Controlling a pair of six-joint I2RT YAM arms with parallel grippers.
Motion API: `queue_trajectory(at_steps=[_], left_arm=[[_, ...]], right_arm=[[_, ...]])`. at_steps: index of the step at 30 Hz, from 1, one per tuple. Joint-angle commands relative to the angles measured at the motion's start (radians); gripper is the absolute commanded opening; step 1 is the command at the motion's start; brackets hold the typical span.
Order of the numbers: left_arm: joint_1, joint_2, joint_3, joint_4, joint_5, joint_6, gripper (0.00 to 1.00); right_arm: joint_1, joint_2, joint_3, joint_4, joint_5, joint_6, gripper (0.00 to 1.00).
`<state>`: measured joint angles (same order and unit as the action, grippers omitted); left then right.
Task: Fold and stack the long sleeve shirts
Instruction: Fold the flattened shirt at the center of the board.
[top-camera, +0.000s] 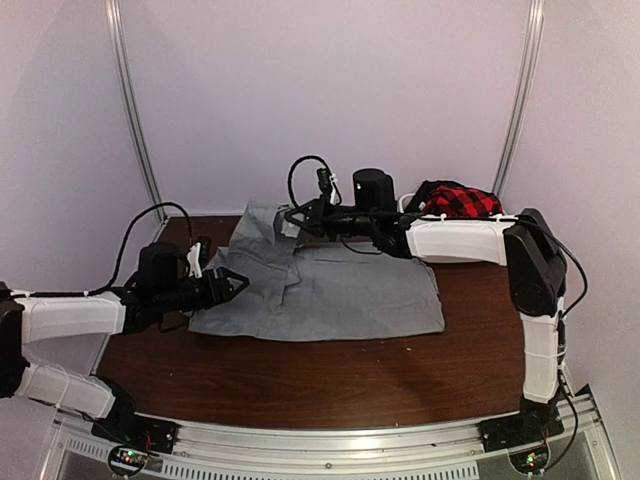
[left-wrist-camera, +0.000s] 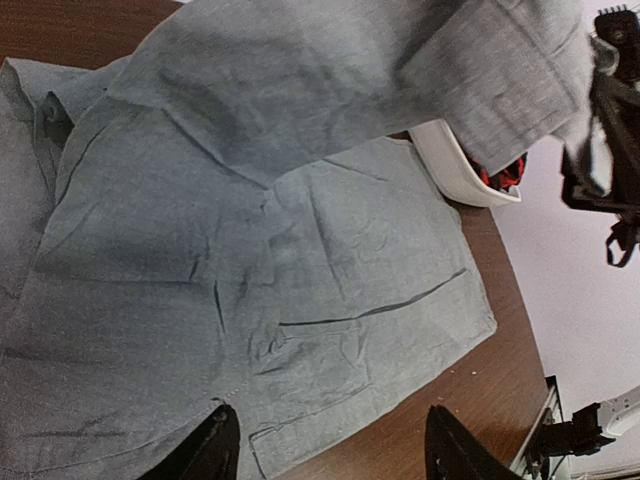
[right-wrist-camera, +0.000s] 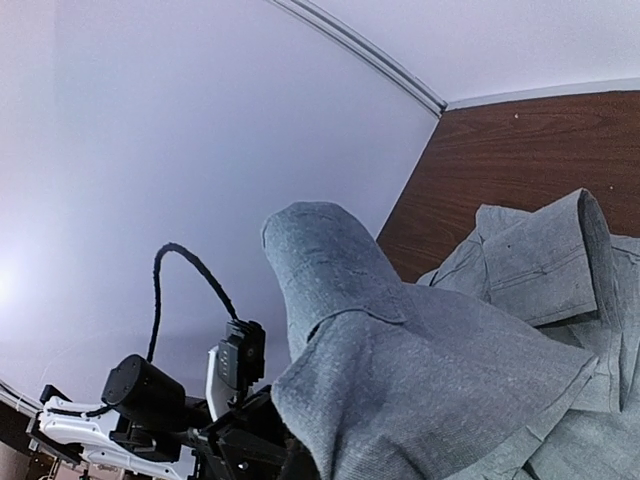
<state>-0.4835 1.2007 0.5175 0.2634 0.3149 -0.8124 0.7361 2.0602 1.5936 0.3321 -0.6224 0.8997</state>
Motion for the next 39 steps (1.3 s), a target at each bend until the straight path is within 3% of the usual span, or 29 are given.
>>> queue_trajectory(at_steps=[1, 10, 18, 28, 39], left_arm=[[0.01, 0.085, -0.013, 0.061, -0.1, 0.065, 0.65], [0.018, 0.327, 0.051, 0.14, -0.118, 0.122, 0.65], [0.022, 0.416, 0.07, 0.165, -0.111, 0.139, 0.64], [0.022, 0.305, 0.003, 0.186, -0.178, 0.155, 0.65], [0.023, 0.13, -0.002, 0.081, -0.241, 0.221, 0.67]], right_arm=[[-0.014, 0.01, 0.078, 0.048, 0.022, 0.043, 0.0], [-0.014, 0.001, 0.105, 0.024, 0.025, 0.031, 0.0], [-0.014, 0.009, 0.07, 0.031, 0.004, 0.029, 0.0], [0.01, -0.063, -0.101, 0.004, -0.027, -0.004, 0.0], [0.044, -0.218, -0.364, -0.072, -0.018, -0.049, 0.0]])
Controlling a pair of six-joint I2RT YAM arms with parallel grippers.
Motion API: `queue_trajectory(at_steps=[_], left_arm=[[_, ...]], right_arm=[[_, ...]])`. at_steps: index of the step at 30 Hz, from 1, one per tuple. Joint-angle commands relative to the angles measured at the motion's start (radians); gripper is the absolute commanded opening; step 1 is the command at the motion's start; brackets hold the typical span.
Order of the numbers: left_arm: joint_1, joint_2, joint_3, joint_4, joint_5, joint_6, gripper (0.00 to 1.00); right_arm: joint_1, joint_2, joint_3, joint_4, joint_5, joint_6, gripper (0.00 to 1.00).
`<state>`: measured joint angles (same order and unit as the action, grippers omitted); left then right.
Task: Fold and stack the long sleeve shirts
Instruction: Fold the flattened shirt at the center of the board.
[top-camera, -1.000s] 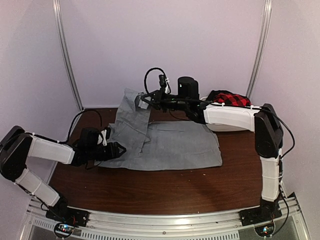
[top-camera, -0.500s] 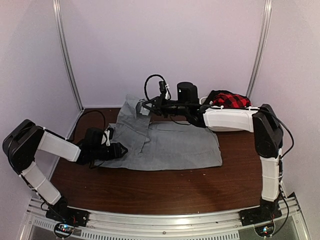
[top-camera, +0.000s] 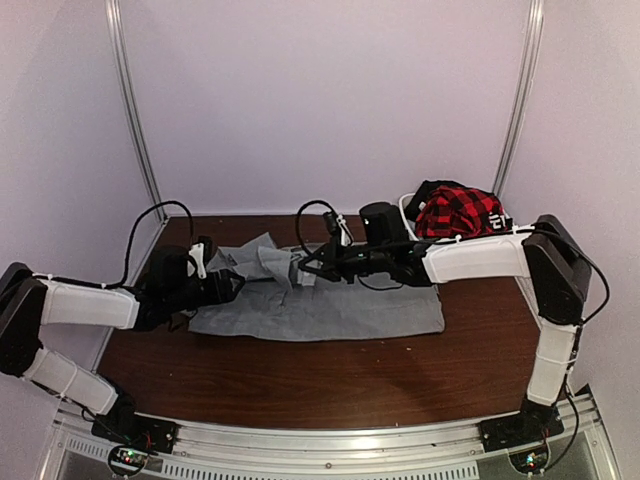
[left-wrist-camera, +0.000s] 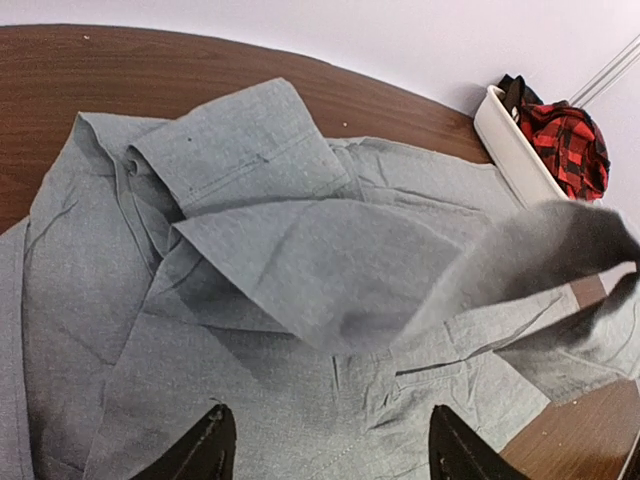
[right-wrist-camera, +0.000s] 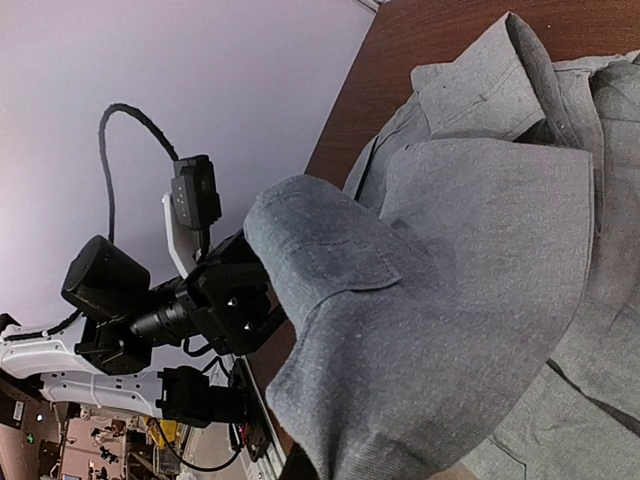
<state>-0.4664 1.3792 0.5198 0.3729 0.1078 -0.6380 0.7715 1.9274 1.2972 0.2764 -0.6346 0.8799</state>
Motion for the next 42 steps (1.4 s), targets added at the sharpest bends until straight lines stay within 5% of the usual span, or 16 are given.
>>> queue_trajectory(at_steps=[1, 12, 26, 33, 42], left_arm=[[0.006, -0.06, -0.004, -0.039, -0.033, 0.053, 0.68], [0.006, -0.132, 0.004, -0.103, -0.062, 0.117, 0.69], [0.006, -0.157, -0.009, -0.133, -0.065, 0.103, 0.69], [0.006, -0.16, -0.012, -0.144, -0.068, 0.099, 0.69], [0.006, -0.13, 0.001, -0.144, -0.068, 0.095, 0.69]], right_arm=[[0.009, -0.097, -0.085, -0.029, -0.008, -0.032, 0.0], [-0.017, -0.146, -0.122, -0.42, -0.051, -0.268, 0.0], [-0.138, 0.001, -0.034, -0.684, -0.079, -0.503, 0.09], [-0.19, 0.03, -0.019, -0.623, -0.079, -0.474, 0.18], [-0.2, -0.053, -0.237, -0.327, -0.104, -0.273, 0.4]])
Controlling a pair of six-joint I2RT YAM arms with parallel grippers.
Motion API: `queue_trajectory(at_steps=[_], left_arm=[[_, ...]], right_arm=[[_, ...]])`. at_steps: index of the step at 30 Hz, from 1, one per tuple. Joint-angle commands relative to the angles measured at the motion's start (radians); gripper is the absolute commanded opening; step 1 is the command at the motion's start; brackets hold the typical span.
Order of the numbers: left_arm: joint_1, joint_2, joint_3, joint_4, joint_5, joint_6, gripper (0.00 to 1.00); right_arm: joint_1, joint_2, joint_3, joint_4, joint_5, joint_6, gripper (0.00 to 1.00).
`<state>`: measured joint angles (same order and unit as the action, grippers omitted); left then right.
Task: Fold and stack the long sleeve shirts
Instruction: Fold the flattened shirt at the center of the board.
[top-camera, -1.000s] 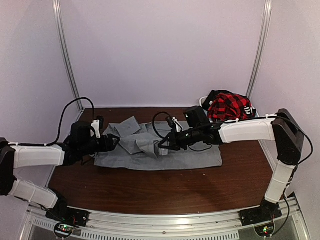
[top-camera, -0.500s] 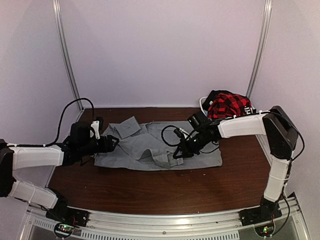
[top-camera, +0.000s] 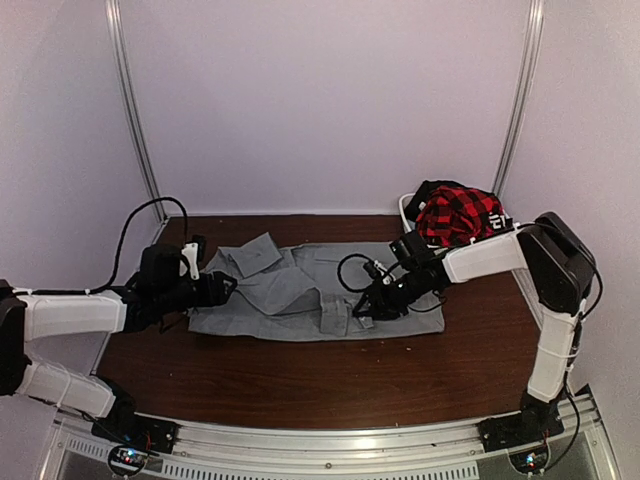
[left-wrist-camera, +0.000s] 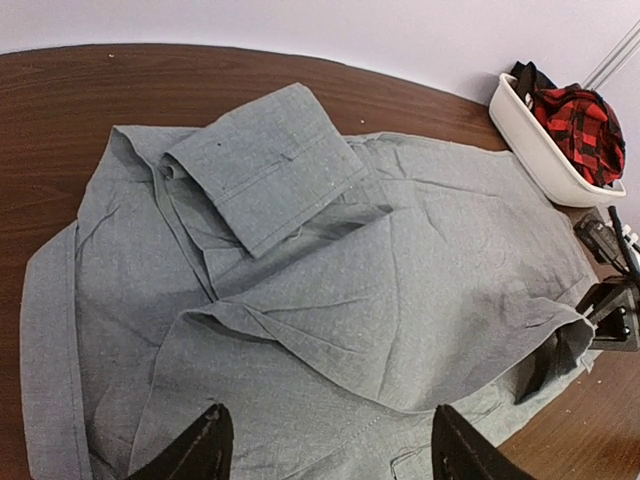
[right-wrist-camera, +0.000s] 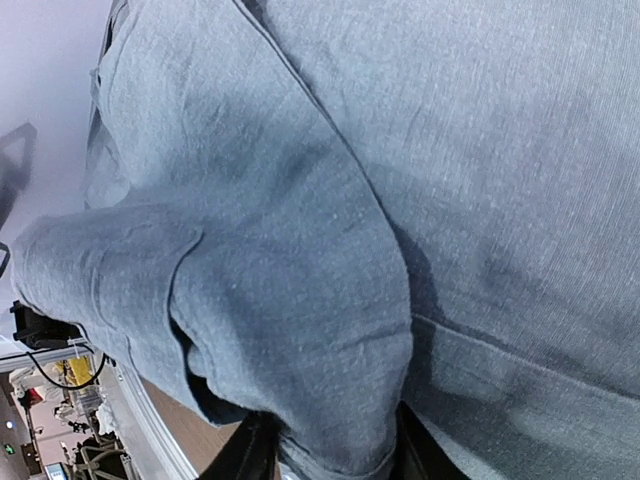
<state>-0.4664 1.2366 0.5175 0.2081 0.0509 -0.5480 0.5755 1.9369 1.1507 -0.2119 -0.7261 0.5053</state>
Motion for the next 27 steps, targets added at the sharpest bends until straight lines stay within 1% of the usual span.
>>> queue_trajectory(at_steps=[1, 6, 12, 17, 23, 25, 27], left_arm=[[0.006, 0.015, 0.005, 0.02, -0.01, 0.005, 0.69], [0.005, 0.025, 0.01, 0.019, -0.005, 0.005, 0.69], [0.006, 0.037, 0.007, 0.027, 0.003, -0.008, 0.69], [0.006, 0.046, 0.006, 0.03, 0.001, -0.01, 0.69], [0.006, 0.05, 0.006, 0.032, 0.004, -0.013, 0.69], [0.006, 0.05, 0.004, 0.031, 0.002, -0.015, 0.69], [0.006, 0.05, 0.003, 0.031, 0.002, -0.015, 0.69]], right_arm=[[-0.005, -0.07, -0.116, 0.191, -0.007, 0.119, 0.41], [-0.006, -0.121, -0.223, 0.313, 0.017, 0.192, 0.45], [-0.005, -0.172, -0.323, 0.41, 0.04, 0.257, 0.49], [-0.001, -0.195, -0.365, 0.431, 0.054, 0.263, 0.48], [0.027, -0.189, -0.367, 0.45, 0.067, 0.262, 0.48], [0.04, -0.179, -0.355, 0.434, 0.086, 0.252, 0.47], [0.052, -0.175, -0.342, 0.413, 0.106, 0.242, 0.43]])
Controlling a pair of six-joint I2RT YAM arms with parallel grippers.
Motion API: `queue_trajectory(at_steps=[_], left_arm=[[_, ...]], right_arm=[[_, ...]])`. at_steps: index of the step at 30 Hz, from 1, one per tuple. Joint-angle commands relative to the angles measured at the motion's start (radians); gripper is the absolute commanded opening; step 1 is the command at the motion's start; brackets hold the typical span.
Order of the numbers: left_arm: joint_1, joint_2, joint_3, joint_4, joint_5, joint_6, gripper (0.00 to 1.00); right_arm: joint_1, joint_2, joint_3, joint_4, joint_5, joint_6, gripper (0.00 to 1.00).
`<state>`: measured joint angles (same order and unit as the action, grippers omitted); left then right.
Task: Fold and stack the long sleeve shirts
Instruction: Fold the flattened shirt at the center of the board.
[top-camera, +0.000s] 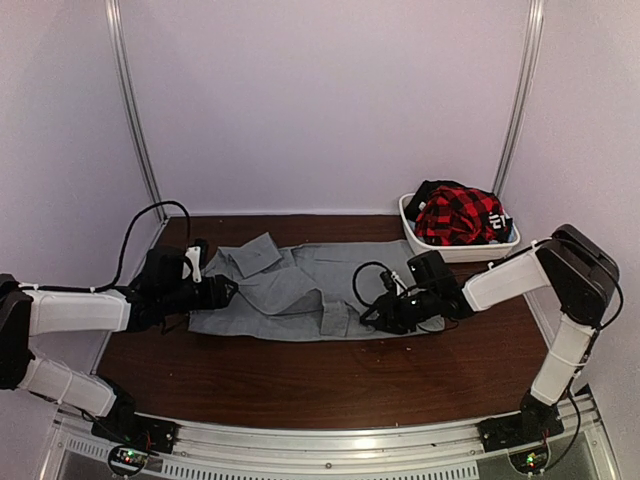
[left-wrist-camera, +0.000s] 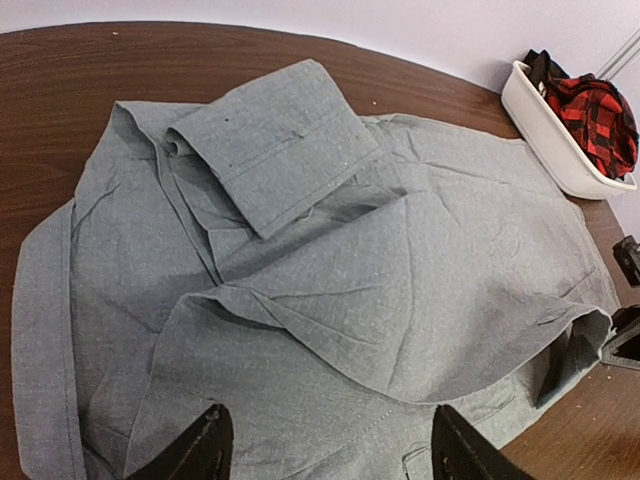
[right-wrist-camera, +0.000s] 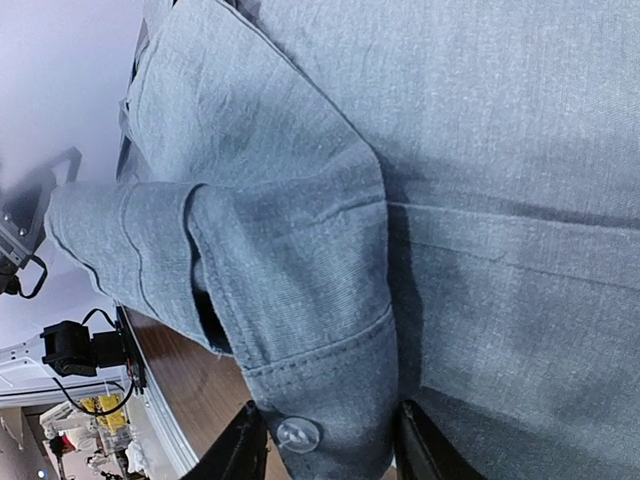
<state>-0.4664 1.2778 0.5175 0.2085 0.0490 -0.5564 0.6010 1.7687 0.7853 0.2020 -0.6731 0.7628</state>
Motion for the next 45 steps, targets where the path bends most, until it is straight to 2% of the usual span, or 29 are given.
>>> queue_trajectory(at_steps=[1, 12, 21, 25, 32, 36, 40, 45], left_arm=[[0.006, 0.009, 0.003, 0.03, 0.004, -0.007, 0.69], [0.006, 0.023, 0.009, 0.031, 0.008, -0.004, 0.7], [0.006, -0.023, 0.013, 0.022, 0.008, 0.058, 0.7], [0.006, -0.04, 0.009, 0.024, 0.007, 0.07, 0.7], [0.006, -0.035, -0.004, 0.048, 0.019, 0.069, 0.7], [0.006, -0.027, -0.008, 0.053, 0.021, 0.065, 0.7], [0.006, -0.028, -0.012, 0.052, 0.018, 0.058, 0.7], [0.006, -0.022, -0.02, 0.057, 0.018, 0.046, 0.7]], right_arm=[[0.033, -0.008, 0.028, -0.011, 0.067, -0.024, 0.4], [0.072, -0.065, 0.151, -0.312, 0.301, -0.172, 0.07], [0.063, -0.085, 0.336, -0.739, 0.57, -0.387, 0.0], [0.034, -0.064, 0.399, -0.825, 0.574, -0.453, 0.0], [0.004, 0.035, 0.521, -0.898, 0.582, -0.501, 0.08], [-0.014, 0.109, 0.602, -0.892, 0.565, -0.507, 0.21], [-0.033, 0.152, 0.669, -0.882, 0.618, -0.47, 0.36], [-0.042, 0.099, 0.625, -0.807, 0.624, -0.398, 0.46]])
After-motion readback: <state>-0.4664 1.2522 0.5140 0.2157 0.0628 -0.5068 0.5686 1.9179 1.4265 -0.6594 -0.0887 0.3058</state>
